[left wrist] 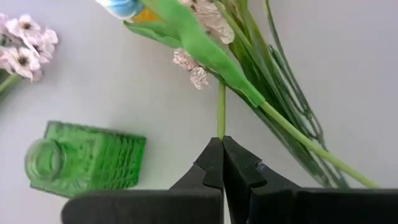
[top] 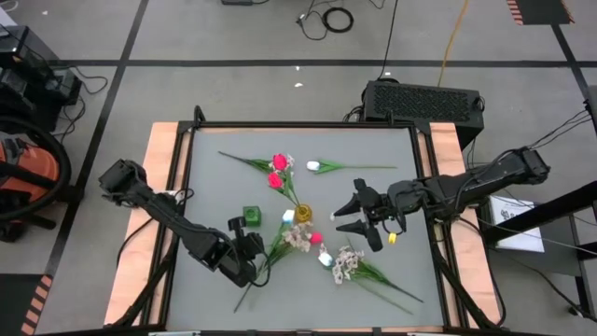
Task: Sort flowers into vase by color
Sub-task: Put the pink flower into the yellow flower vase
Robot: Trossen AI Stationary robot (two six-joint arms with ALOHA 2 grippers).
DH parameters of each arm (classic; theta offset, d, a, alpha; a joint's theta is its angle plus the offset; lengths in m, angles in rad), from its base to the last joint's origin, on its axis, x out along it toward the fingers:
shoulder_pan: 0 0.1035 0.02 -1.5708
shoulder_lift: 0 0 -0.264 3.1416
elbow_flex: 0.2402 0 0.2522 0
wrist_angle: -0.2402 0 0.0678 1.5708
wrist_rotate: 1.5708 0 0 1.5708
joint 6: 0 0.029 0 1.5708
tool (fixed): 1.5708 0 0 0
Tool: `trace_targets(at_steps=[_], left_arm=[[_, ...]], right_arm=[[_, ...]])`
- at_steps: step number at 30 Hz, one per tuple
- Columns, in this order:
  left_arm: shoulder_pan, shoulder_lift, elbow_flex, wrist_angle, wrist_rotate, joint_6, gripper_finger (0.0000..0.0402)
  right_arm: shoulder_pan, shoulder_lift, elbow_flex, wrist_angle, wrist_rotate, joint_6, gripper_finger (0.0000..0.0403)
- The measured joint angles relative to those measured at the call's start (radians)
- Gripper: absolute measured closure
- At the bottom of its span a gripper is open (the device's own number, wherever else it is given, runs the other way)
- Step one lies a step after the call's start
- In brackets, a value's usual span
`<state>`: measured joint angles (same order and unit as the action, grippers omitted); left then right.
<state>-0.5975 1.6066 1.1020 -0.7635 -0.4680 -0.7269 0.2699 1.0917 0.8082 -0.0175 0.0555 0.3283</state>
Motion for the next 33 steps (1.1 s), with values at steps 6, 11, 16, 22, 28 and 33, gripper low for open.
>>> trace_targets(at_steps=[6,11,16,22,28,33], left_arm=[[0.032,-0.001,0.062,-0.1,-0.004,0.001,0.0401],[0.042,-0.001,0.134,-0.228,0.007,0.0,0.0401],[0.042,-0.001,0.229,-0.342,0.022,0.001,0.0401],[0.041,-0.001,0.32,-0.478,0.082,0.0,0.0401],[0.023,-0.001,0.331,-0.604,0.173,-0.073,0.0401],[0.004,-0.001,0.331,-0.649,0.19,-0.127,0.0401]], right_arm=[[0.0,0.02,0.0,0.018,0.0,0.0,0.0216],[0.0,0.039,0.0,0.037,0.0,0.0,0.0216],[0.0,0.053,0.0,0.056,0.0,-0.008,0.0216],[0.0,0.054,0.0,0.054,0.0,-0.008,0.0216],[0.0,0.054,0.0,0.054,-0.003,-0.008,0.0216],[0.0,0.054,0.0,0.054,-0.003,-0.008,0.0216]])
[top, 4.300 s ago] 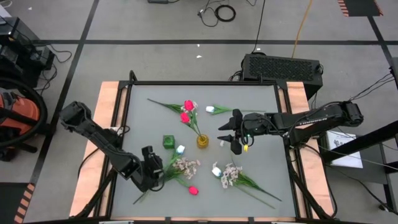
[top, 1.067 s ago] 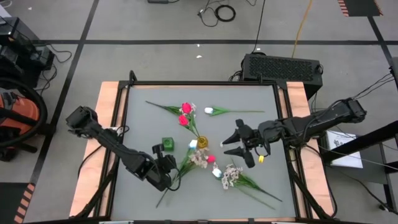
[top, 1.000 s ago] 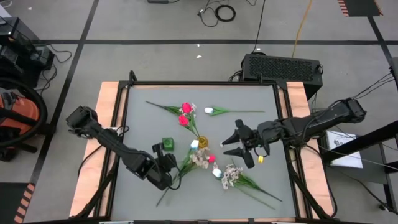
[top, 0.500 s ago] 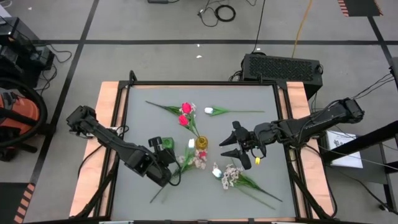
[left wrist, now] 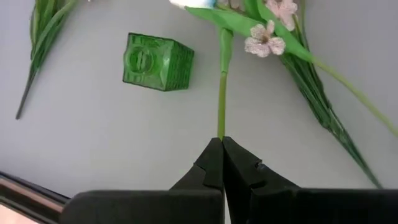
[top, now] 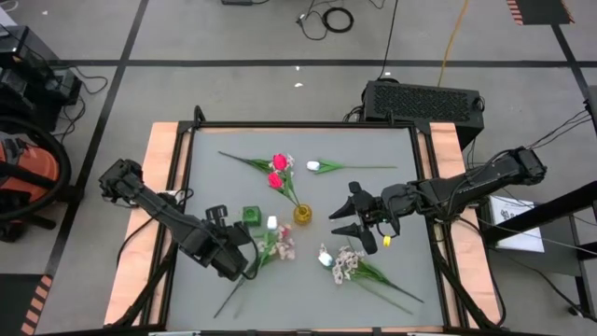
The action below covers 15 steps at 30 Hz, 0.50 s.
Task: Sort flowers into vase by color
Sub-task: Put the pink flower into the yellow flower vase
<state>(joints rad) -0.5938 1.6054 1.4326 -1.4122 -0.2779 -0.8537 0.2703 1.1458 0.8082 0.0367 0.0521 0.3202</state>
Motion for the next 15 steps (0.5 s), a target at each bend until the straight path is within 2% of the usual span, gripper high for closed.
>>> trace_targets(at_steps=[5,7,12,15], left_arm=[[-0.026,0.016,-0.03,0.053,0.001,-0.001,0.0401],[-0.031,0.015,-0.052,0.068,0.0,-0.001,0.0401],[-0.035,0.014,-0.066,0.1,-0.026,-0.008,0.0401],[-0.063,0.014,-0.076,0.153,-0.029,-0.041,0.04]], right_arm=[[0.002,0.0,0.0,-0.001,-0.007,-0.01,0.0216],[0.02,0.013,0.0,0.015,-0.008,-0.064,0.0216],[0.062,0.124,0.009,0.178,-0.007,-0.22,0.0216],[0.066,0.181,0.07,0.162,0.002,-0.245,0.0216]])
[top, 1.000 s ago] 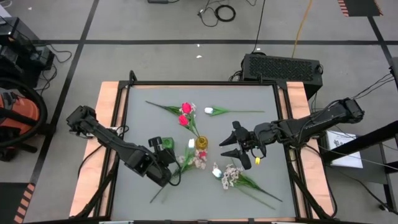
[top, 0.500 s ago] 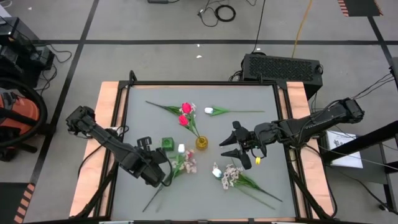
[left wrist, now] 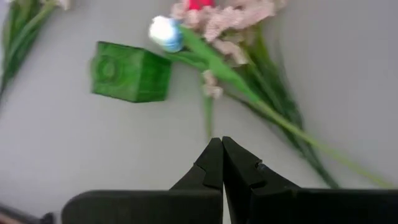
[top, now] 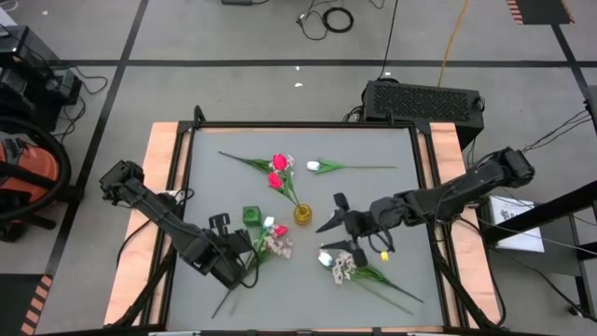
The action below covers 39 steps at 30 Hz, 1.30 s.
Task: Sort flowers into vase by color
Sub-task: Put the pink flower into the yellow flower vase
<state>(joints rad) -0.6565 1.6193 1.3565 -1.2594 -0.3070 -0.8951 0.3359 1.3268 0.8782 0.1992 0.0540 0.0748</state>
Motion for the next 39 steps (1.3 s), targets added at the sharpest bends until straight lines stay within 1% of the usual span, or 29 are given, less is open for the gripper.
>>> trace_targets(at_steps=[2,4,8,10,13,17,20,22,26,30,32,35,39], left_arm=[[-0.026,-0.002,-0.044,0.063,-0.011,-0.009,0.0394],[-0.048,0.001,-0.105,0.086,-0.011,-0.029,0.0383],[-0.072,0.001,-0.248,0.141,0.013,-0.135,0.0353],[-0.076,0.001,-0.314,0.169,0.015,-0.147,0.0336],[-0.079,0.001,-0.398,0.288,0.024,-0.132,0.031],[-0.066,0.001,-0.482,0.446,0.022,-0.043,0.0282],[-0.044,0.0,-0.517,0.477,0.006,-0.016,0.0273],[-0.03,0.0,-0.532,0.476,-0.005,-0.01,0.0272],[-0.004,-0.006,-0.576,0.537,-0.009,0.036,0.0272],[0.02,-0.008,-0.606,0.583,0.02,0.072,0.0272],[0.032,-0.01,-0.617,0.6,0.056,0.093,0.0275],[0.05,-0.012,-0.623,0.623,0.091,0.147,0.0298],[0.085,-0.012,-0.623,0.639,0.124,0.182,0.0358]], right_arm=[[0.0,0.031,0.045,-0.04,0.0,-0.006,0.0216],[0.009,0.054,0.087,-0.097,-0.002,-0.012,0.0216],[0.037,0.08,0.152,-0.192,-0.007,-0.015,0.0216],[0.053,0.084,0.164,-0.212,-0.008,-0.017,0.0216],[0.069,0.085,0.179,-0.23,-0.008,-0.032,0.0216],[0.082,0.084,0.192,-0.234,-0.007,-0.053,0.0216],[0.086,0.084,0.196,-0.233,-0.007,-0.062,0.0216],[0.086,0.084,0.196,-0.239,-0.007,-0.062,0.0216],[0.086,0.084,0.196,-0.239,-0.007,-0.062,0.0216],[0.086,0.084,0.196,-0.244,-0.007,-0.062,0.0216],[0.086,0.084,0.196,-0.244,-0.007,-0.062,0.0216],[0.086,0.084,0.196,-0.244,-0.007,-0.062,0.0216],[0.086,0.084,0.196,-0.243,-0.007,-0.062,0.0216]])
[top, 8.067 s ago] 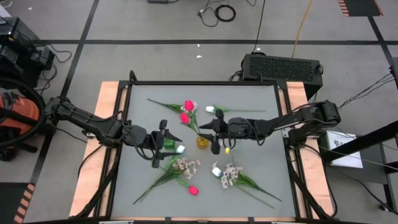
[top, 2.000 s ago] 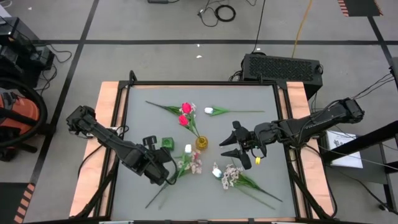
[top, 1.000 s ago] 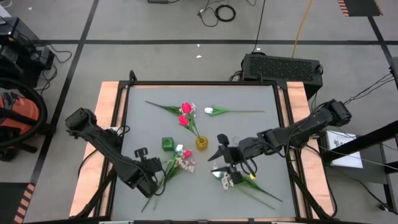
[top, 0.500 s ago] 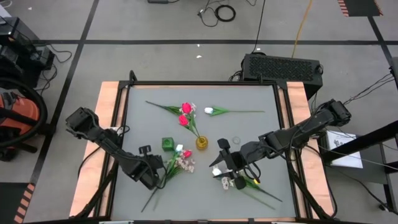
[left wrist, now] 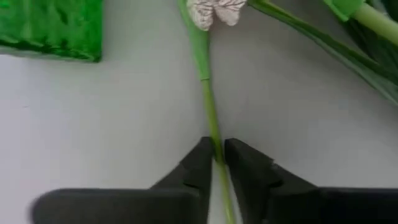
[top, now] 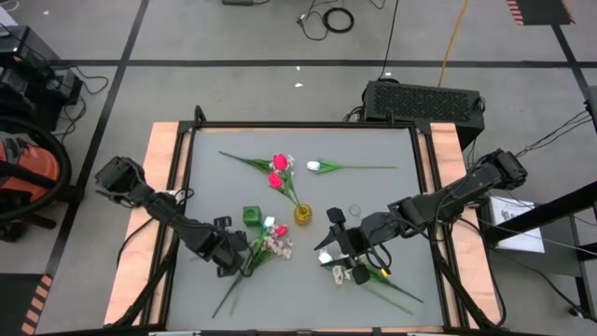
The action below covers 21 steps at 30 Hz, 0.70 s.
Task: Sort flowers into vase by color
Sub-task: Put the pink flower into the yellow flower vase
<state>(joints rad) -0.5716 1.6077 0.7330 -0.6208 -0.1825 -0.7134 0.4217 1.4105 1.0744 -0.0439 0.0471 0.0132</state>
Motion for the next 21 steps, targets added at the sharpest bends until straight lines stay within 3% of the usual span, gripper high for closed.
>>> trace_targets(at_steps=[2,5,10,21], left_arm=[[0.013,0.0,0.0,0.007,0.003,0.016,0.0387],[0.022,0.0,0.019,-0.055,-0.019,0.027,0.0391],[0.016,-0.061,0.12,-0.381,-0.023,-0.045,0.0398],[-0.006,-0.128,0.265,-0.449,-0.108,-0.171,0.04]], right_arm=[[0.0,0.0,0.0,0.0,0.0,0.0,0.0216],[0.0,0.0,0.0,-0.001,0.0,0.0,0.0216],[0.0,0.0,0.0,-0.001,0.001,-0.015,0.0216],[-0.001,0.0,0.0,0.002,0.004,-0.013,0.0216]])
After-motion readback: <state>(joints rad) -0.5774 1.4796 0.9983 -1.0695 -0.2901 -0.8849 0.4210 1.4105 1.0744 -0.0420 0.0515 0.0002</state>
